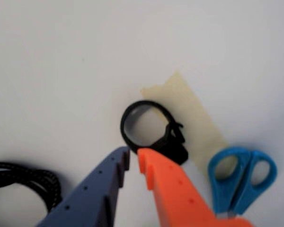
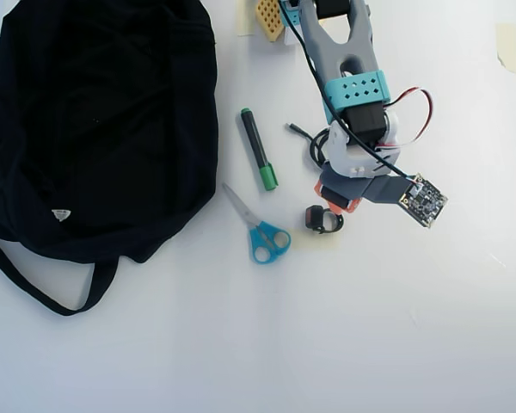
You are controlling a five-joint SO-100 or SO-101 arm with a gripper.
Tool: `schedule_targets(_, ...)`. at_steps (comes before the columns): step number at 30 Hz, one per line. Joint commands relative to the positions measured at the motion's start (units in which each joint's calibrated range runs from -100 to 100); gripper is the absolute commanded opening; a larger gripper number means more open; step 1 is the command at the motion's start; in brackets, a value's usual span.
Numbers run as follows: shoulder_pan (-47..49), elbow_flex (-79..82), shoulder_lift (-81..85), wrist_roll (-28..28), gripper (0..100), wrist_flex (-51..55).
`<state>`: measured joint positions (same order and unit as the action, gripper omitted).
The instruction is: Put the bike light into the black bag
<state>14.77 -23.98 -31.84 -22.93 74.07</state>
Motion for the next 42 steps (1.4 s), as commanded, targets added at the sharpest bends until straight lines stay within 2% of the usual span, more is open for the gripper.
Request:
schedule_targets(1, -0.63, -5.4, -1.44, -1.4, 3, 0.27)
schedule_targets(11, -0.48, -6.84, -3.93, -1.45, 4, -0.59)
schedule_targets(21, -0.26, -6.84, -3.93, -1.51, 17, -0.68)
schedule_targets(26, -0.33, -6.84, -3.93, -1.51, 29, -0.85)
schedule_targets(29, -0.48, -6.84, -4.26, -1.51, 33, -1.8)
schedule_targets(42, -0.56, -6.93, -8.24, -1.45, 34, -3.44)
